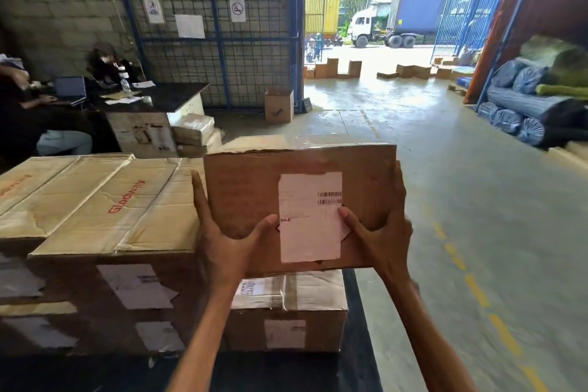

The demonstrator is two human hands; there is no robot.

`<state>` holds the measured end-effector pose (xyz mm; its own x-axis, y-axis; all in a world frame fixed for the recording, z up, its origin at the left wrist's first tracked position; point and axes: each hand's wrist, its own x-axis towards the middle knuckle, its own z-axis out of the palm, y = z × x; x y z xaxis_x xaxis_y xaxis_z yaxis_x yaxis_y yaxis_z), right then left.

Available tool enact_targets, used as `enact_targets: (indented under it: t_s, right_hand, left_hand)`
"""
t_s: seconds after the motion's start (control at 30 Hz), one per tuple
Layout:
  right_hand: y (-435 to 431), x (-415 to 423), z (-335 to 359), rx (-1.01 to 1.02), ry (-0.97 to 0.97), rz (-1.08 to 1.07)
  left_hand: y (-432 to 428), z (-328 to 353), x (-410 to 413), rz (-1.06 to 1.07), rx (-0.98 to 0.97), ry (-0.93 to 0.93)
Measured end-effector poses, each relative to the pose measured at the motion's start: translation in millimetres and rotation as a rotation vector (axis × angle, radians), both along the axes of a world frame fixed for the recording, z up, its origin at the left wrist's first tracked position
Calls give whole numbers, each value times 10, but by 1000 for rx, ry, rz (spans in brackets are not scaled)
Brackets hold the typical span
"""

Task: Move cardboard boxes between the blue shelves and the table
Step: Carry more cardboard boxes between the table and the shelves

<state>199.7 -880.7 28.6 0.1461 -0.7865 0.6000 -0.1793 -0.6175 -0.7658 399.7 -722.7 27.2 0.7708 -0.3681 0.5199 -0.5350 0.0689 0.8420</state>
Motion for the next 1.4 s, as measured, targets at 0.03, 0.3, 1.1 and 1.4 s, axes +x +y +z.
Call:
enact_targets:
  t_s: [0.03,0.3,1.1,1.4]
  right_hand:
    - [2,7,117,-44,-1,-22]
    - [175,176,871,-257,-89,17]
    - [4332,1523,730,-87,-119,1159]
    - [6526,1140,846,49,-206,1800]
  left_hand:
    - [-8,114,8,16,-7,-41]
    - [306,910,103,74,-145,-243]
    - [5102,906,-1281,1183,-17,-378]
    - [6483,1021,-2763,1775,28,-321]
